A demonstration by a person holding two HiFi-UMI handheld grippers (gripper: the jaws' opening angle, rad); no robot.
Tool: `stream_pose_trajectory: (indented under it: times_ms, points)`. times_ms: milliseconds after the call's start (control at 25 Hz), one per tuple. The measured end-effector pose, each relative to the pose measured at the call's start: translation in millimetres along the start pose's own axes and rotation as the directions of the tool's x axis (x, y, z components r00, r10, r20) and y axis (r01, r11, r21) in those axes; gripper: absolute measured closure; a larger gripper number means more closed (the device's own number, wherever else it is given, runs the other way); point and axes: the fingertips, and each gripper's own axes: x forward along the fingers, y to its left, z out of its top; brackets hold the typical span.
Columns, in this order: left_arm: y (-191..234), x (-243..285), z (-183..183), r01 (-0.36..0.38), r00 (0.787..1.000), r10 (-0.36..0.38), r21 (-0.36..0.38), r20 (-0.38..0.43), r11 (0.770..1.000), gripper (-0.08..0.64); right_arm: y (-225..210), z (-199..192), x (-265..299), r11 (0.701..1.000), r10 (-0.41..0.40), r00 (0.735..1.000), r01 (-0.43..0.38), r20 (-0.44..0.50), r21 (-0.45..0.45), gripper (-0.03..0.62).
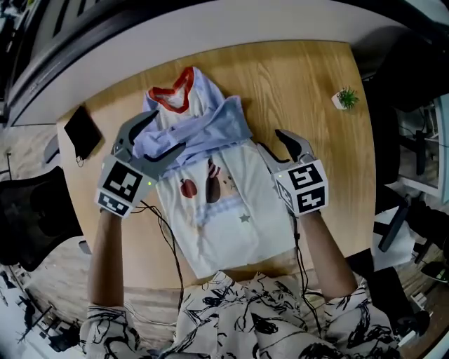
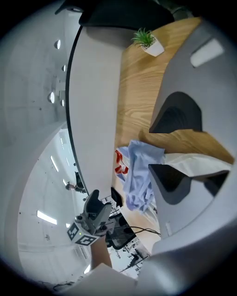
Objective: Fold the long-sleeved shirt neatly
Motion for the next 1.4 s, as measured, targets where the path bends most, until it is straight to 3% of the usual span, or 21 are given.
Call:
stream_pose_trajectory:
  times_ms: [120, 240, 440, 640, 880, 1080, 1160, 1400]
  points:
    - [-28, -47, -19, -0.100, 0.995, 0.103, -0.117, 0.013, 0.988, 0.207, 10, -5, -27, 0.997, 0.052, 0.998, -0.051, 0.016, -0.064, 0.367]
    - [-66, -84, -47, -0.173, 0.985, 0.172, -0.230, -0.024, 0.958, 0.206, 17, -21, -52, 0.988, 0.114, 0.993, -0.113, 0.005, -0.107, 0.362]
    - [-138, -135, -93, -0.278, 0.960, 0.263, -0.418, -0.094, 0.865, 0.204, 23, -63, -88, 0.972, 0.182, 0.982, -0.188, -0.051, -0.142, 0.354]
    - [-214, -157, -137, -0.310, 0.950, 0.271, -0.544, -0.152, 0.780, 0.198, 31, -116, -117, 0.970, 0.196, 0.973, -0.210, -0.121, -0.123, 0.341]
    - [-292, -165, -179, -0.287, 0.957, 0.248, -0.633, -0.151, 0.720, 0.198, 57, -183, -152, 0.976, 0.177, 0.964, -0.198, -0.201, -0.090, 0.337]
    - [-349, -171, -210, -0.270, 0.962, 0.230, -0.654, -0.149, 0.706, 0.216, 85, -235, -179, 0.977, 0.148, 0.959, -0.180, -0.242, -0.114, 0.336]
    - [-373, -172, -220, -0.262, 0.964, 0.219, -0.653, -0.148, 0.711, 0.225, 93, -254, -188, 0.973, 0.128, 0.959, -0.171, -0.255, -0.155, 0.328]
    - [-430, -155, -234, -0.224, 0.974, 0.160, -0.553, -0.163, 0.803, 0.254, 109, -305, -219, 0.930, 0.037, 0.941, -0.156, -0.337, -0.333, 0.310]
